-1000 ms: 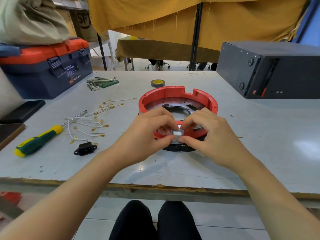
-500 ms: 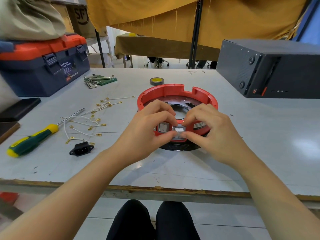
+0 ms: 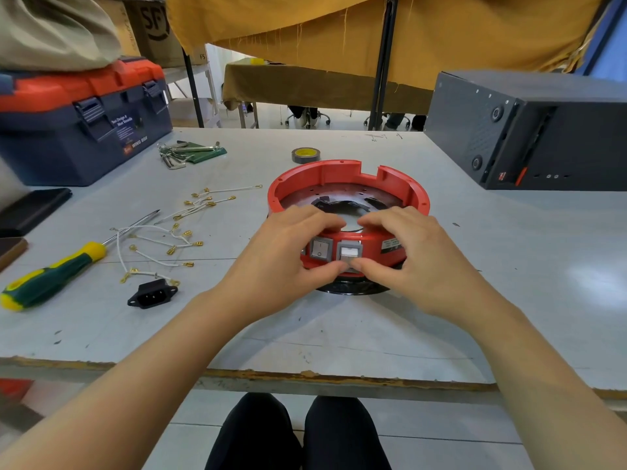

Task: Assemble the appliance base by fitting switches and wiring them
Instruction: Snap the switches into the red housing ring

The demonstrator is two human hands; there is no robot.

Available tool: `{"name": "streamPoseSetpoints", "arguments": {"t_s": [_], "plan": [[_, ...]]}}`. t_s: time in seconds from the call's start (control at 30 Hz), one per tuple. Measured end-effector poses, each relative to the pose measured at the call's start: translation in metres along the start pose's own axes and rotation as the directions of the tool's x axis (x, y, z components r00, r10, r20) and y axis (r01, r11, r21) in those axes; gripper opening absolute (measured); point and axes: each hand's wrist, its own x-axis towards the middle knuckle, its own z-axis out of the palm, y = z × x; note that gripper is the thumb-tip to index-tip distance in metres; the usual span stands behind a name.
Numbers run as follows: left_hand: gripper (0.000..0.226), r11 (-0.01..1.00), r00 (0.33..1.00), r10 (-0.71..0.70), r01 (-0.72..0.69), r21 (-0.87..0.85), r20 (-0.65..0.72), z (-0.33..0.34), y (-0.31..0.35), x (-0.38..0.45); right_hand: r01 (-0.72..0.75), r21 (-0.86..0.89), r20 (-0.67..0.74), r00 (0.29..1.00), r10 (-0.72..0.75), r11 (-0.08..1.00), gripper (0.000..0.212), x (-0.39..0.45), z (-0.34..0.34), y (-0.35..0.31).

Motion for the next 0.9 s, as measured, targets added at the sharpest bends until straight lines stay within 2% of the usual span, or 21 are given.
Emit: {"name": "streamPoseSetpoints", "arguments": {"t_s": [0.17, 0.9], "plan": [[0.04, 0.998, 0.998, -0.054, 0.054, -0.014, -0.025, 0.0006, 0.0026, 0.0013, 0.038, -0.013, -0.024, 0.999, -0.038, 0.999, 0.032, -0.0009, 0.0005, 0.0016], [0.021, 0.993, 0.991, -0.091, 0.083, -0.083, -0.096, 0.0029, 0.006, 0.0101, 0.028, 0.029, -0.131, 0.991, -0.024, 0.999, 0.019, 0.0037, 0.0091, 0.004]]}}
